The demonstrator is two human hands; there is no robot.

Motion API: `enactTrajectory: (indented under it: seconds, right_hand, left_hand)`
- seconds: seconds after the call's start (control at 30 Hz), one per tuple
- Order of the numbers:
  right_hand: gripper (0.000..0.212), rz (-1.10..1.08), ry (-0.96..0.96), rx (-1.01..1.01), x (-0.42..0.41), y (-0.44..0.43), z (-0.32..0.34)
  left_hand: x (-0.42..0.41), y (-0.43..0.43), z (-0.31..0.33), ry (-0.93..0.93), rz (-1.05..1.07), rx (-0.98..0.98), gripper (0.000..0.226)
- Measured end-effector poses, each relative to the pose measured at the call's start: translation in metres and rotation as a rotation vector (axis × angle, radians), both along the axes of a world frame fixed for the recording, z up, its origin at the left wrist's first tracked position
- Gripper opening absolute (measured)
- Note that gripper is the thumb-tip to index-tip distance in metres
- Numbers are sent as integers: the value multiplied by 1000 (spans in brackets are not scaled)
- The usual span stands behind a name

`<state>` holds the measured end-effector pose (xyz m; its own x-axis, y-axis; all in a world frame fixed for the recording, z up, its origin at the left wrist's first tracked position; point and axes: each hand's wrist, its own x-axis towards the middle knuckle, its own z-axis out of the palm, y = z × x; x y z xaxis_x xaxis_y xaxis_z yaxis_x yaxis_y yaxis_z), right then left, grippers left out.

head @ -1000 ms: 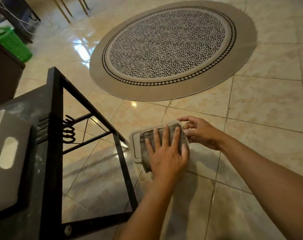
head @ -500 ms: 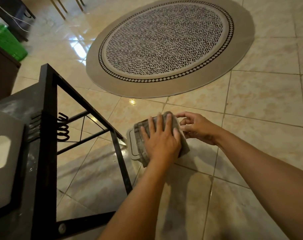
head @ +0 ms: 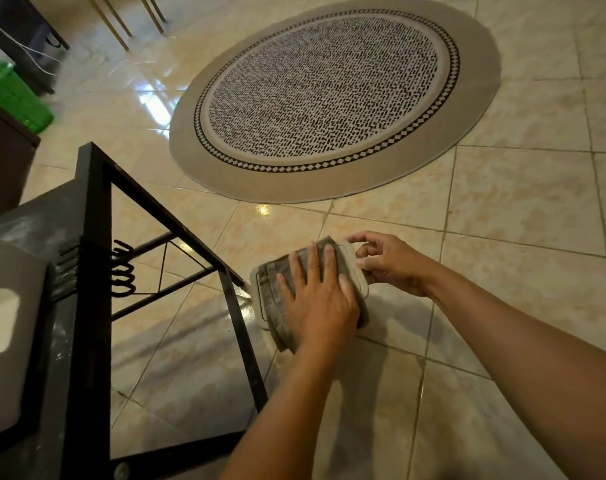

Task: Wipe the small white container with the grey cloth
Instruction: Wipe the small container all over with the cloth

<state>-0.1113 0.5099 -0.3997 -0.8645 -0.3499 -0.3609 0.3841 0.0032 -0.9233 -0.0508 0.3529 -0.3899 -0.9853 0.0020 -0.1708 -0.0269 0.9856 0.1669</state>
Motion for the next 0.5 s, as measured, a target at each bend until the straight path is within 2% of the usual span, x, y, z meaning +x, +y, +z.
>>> enactTrajectory:
  seconds: [0.17, 0.33, 0.5]
  right_hand:
    - [48, 24, 19, -1, 0, 1, 0]
    - [46, 1, 17, 13, 1, 0, 1]
    - [48, 13, 1, -47, 1, 0, 0]
  left_hand:
    - [-4, 22, 1, 7, -48, 18, 61]
    - [-18, -2, 0, -10, 56, 57, 62]
    - [-2, 22, -1, 29, -100, 8, 61]
